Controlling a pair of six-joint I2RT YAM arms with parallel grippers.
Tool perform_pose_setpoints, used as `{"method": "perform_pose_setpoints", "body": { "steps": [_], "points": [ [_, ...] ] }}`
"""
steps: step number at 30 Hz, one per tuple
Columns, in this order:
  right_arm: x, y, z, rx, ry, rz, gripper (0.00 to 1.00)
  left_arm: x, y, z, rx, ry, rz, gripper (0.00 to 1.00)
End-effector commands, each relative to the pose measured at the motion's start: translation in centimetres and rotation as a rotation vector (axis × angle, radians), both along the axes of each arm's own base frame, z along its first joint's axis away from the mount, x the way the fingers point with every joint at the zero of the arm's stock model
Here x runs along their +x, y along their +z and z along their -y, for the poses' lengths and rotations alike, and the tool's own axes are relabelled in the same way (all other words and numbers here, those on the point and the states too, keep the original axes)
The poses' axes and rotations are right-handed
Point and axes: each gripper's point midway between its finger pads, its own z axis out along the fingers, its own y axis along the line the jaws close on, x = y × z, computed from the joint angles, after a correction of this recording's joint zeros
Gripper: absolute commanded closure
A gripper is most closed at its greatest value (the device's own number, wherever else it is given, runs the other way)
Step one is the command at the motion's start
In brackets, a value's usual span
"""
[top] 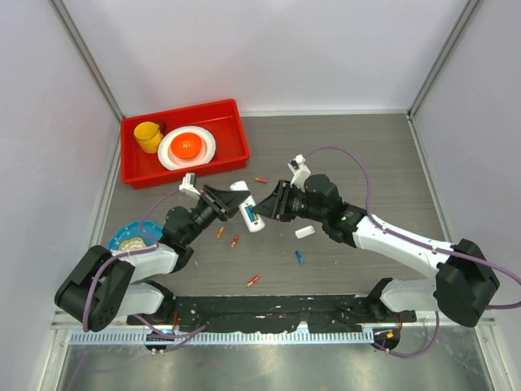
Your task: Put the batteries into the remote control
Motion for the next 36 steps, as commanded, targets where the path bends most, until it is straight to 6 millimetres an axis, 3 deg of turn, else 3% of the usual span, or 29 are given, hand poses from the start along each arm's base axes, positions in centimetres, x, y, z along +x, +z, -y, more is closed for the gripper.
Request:
{"method": "perform_pose_setpoints", "body": {
  "steps": [1,6,7,10,13,18,26,32,36],
  "points": [
    [-0.1,-6.3,2.1,-0.238,-0.048,-0.086,0.71,-4.5,13.6,-1.5,-0.295,-0.066,0.433,1.00],
    [-0.1,-5.8,1.9,-0.210,-0.049,-0.083,0.65,-4.4,13.2,-1.4,-0.283,-0.063,0.429,1.00],
    [-0.1,-4.8,1.8,-0.183,-0.052,-0.063,0.55,-4.3,12.7,-1.3,-0.274,-0.066,0.420,1.00],
    [0.6,-2.3,1.5,-0.110,-0.070,-0.020,0.41,-4.0,11.3,-0.9,-0.243,-0.071,0.394,1.00],
    [0.9,-0.1,1.4,-0.025,-0.062,-0.001,0.36,-3.6,9.7,-0.5,-0.211,-0.076,0.367,1.00],
    [0.6,1.8,1.0,0.047,-0.030,0.031,0.35,-3.4,8.8,-0.3,-0.193,-0.078,0.348,1.00],
    [0.2,1.3,1.4,0.069,-0.030,0.029,0.35,-3.4,9.0,-0.3,-0.191,-0.076,0.357,1.00],
    [1.3,3.8,3.7,0.063,-0.076,0.075,0.28,-3.2,7.7,-0.3,-0.169,-0.067,0.330,1.00],
    [1.7,7.1,5.5,0.047,-0.095,0.151,0.22,-3.1,7.5,-0.4,-0.160,-0.059,0.333,1.00]
  ]
}}
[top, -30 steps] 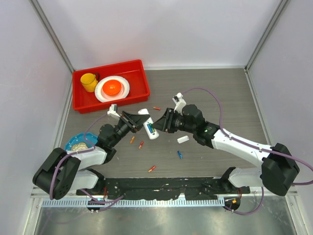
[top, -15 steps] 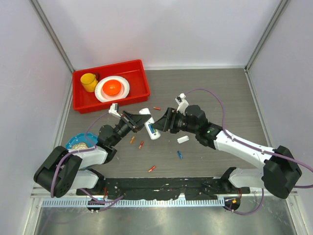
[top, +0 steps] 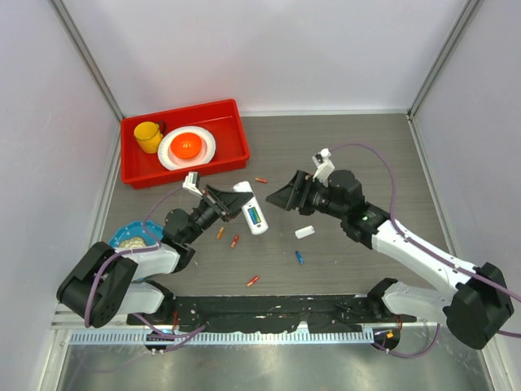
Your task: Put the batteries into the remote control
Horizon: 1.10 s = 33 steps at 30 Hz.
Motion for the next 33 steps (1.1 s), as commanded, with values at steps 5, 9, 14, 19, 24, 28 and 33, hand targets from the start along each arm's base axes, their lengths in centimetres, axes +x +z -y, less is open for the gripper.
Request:
{"method": "perform_pose_setpoints", "body": {
  "steps": [5,9,14,19,24,28,33],
  "points": [
    [3.5,3.2,6.2,-0.238,-0.221,0.145,0.21,-2.1,5.7,-0.9,-0.125,-0.012,0.254,1.00],
    [4.3,-4.2,12.8,-0.589,-0.482,-0.046,0.27,-2.7,4.5,-1.2,-0.105,-0.013,0.234,1.00],
    [2.6,-9.9,14.0,-0.685,-0.482,-0.170,0.34,-3.3,3.5,-1.5,-0.095,-0.012,0.217,1.00],
    [2.3,-13.0,14.1,-0.782,-0.431,-0.212,0.36,-3.7,3.3,-1.4,-0.092,-0.034,0.212,1.00],
    [2.8,-14.2,14.5,-0.832,-0.426,-0.192,0.46,-4.2,3.3,-1.6,-0.097,-0.046,0.208,1.00],
    [3.1,-14.5,13.9,-0.838,-0.387,-0.172,0.55,-4.5,3.1,-1.8,-0.096,-0.044,0.204,1.00],
    [2.9,-15.0,12.6,-0.837,-0.313,-0.155,0.58,-4.7,2.9,-1.8,-0.094,-0.048,0.202,1.00]
  ]
}}
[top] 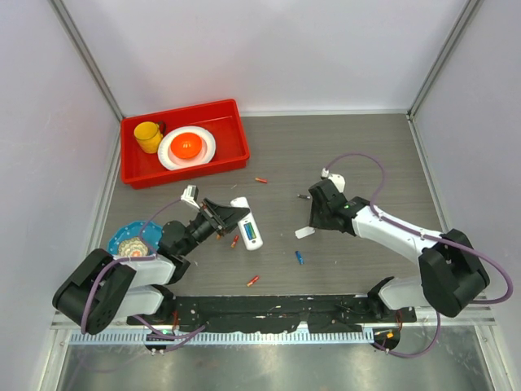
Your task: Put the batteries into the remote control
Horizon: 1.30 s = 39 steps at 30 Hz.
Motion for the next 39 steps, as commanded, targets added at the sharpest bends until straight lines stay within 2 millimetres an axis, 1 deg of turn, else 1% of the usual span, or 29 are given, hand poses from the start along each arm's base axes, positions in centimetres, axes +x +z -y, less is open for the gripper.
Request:
{"method": "perform_pose_setpoints", "body": {
  "steps": [1,2,4,5,7,10,12,13,15,16,18,19,21,22,24,26,28,32,33,35,36,37,39],
  "points": [
    [0.7,0.5,-1.6,0.002,0.073,0.042,0.58,-1.9,6.0,-0.8,-0.133,-0.014,0.241,1.00],
    [0.4,0.4,-2.3,0.000,0.101,0.041,0.58,-1.9,5.9,-0.8,-0.131,-0.014,0.239,1.00],
    [0.1,0.2,-2.8,0.000,0.120,0.038,0.58,-2.0,5.7,-0.8,-0.128,-0.015,0.236,1.00],
    [-0.2,0.0,-3.6,0.009,0.151,0.037,0.58,-1.9,5.7,-0.8,-0.127,-0.014,0.234,1.00],
    [-0.5,-0.1,-4.2,0.029,0.175,0.030,0.56,-1.9,5.6,-0.8,-0.126,-0.014,0.232,1.00],
    [-0.9,-0.6,-4.7,0.040,0.190,0.008,0.55,-2.0,5.5,-0.8,-0.123,-0.016,0.232,1.00],
    [-1.5,-0.8,-4.8,0.038,0.204,0.000,0.57,-2.0,5.4,-0.8,-0.124,-0.015,0.229,1.00],
    [-1.6,-0.9,-4.7,0.035,0.202,0.001,0.63,-2.0,5.4,-0.8,-0.122,-0.017,0.227,1.00],
    [-2.0,-1.4,-4.3,0.030,0.189,-0.010,0.69,-2.0,5.1,-0.8,-0.118,-0.015,0.222,1.00],
    [-2.1,-1.5,-4.3,0.030,0.191,-0.011,0.78,-2.0,5.1,-0.8,-0.119,-0.015,0.222,1.00],
    [-2.6,-1.9,-4.5,0.025,0.204,-0.022,0.84,-2.0,4.9,-0.9,-0.116,-0.013,0.217,1.00],
    [-3.0,-2.0,-4.9,0.019,0.224,-0.025,0.89,-2.0,5.0,-0.8,-0.116,-0.015,0.218,1.00],
    [-3.3,-2.2,-5.4,0.009,0.243,-0.027,0.94,-1.9,5.0,-0.8,-0.115,-0.013,0.222,1.00],
    [-3.5,-2.8,-5.5,-0.004,0.249,-0.040,0.98,-1.9,5.0,-0.8,-0.114,-0.014,0.218,1.00],
    [-3.6,-3.4,-5.6,-0.011,0.253,-0.056,0.99,-1.9,4.8,-0.8,-0.113,-0.015,0.213,1.00],
    [-3.5,-4.1,-5.9,-0.010,0.246,-0.067,0.99,-1.9,4.9,-0.8,-0.113,-0.016,0.215,1.00],
    [-3.1,-4.2,-5.9,-0.018,0.230,-0.060,0.99,-1.9,4.8,-0.8,-0.111,-0.015,0.213,1.00],
    [-1.6,-4.4,-5.5,-0.078,0.180,-0.034,0.99,-2.0,4.8,-0.9,-0.111,-0.013,0.211,1.00],
    [-1.4,-4.8,-5.3,-0.092,0.172,-0.042,0.99,-1.9,4.6,-0.8,-0.106,-0.011,0.208,1.00],
    [-0.7,-4.8,-5.6,-0.095,0.163,-0.038,0.99,-1.9,4.6,-0.8,-0.106,-0.012,0.207,1.00],
    [-0.4,-5.4,-5.3,-0.119,0.156,-0.049,0.99,-1.8,4.6,-0.8,-0.103,-0.010,0.209,1.00],
    [0.1,-5.2,-5.4,-0.120,0.150,-0.043,0.99,-1.8,4.6,-0.8,-0.103,-0.010,0.209,1.00],
    [0.7,-5.9,-4.9,-0.150,0.141,-0.052,0.99,-1.7,4.5,-0.8,-0.099,-0.010,0.205,1.00]
  ]
}}
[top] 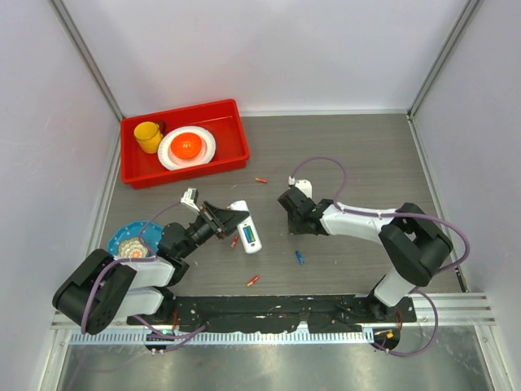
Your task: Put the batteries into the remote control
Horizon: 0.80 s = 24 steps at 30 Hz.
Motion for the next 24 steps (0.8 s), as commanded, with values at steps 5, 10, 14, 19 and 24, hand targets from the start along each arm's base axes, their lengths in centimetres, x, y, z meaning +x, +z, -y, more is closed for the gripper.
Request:
{"method": "perform_pose_setpoints", "body": {
  "steps": [5,10,14,19,24],
  "points": [
    [4.4,-1.6,3.2,-0.105,-0.112,0.010,0.99,-1.0,5.4,-0.6,-0.107,0.004,0.221,1.00],
    [7.3,-1.2,3.1,-0.090,-0.103,0.042,0.99,-0.6,5.1,-0.4,-0.093,0.009,0.215,1.00],
    [7.9,1.0,0.8,0.022,0.001,0.086,0.91,-0.4,5.0,-0.3,-0.089,0.009,0.210,1.00],
    [7.0,4.5,0.1,0.142,0.023,0.160,0.60,-0.4,5.3,-0.2,-0.094,0.006,0.218,1.00],
    [5.4,5.2,1.7,0.101,0.058,0.169,0.48,-0.3,5.4,0.0,-0.094,-0.002,0.220,1.00]
  ]
}}
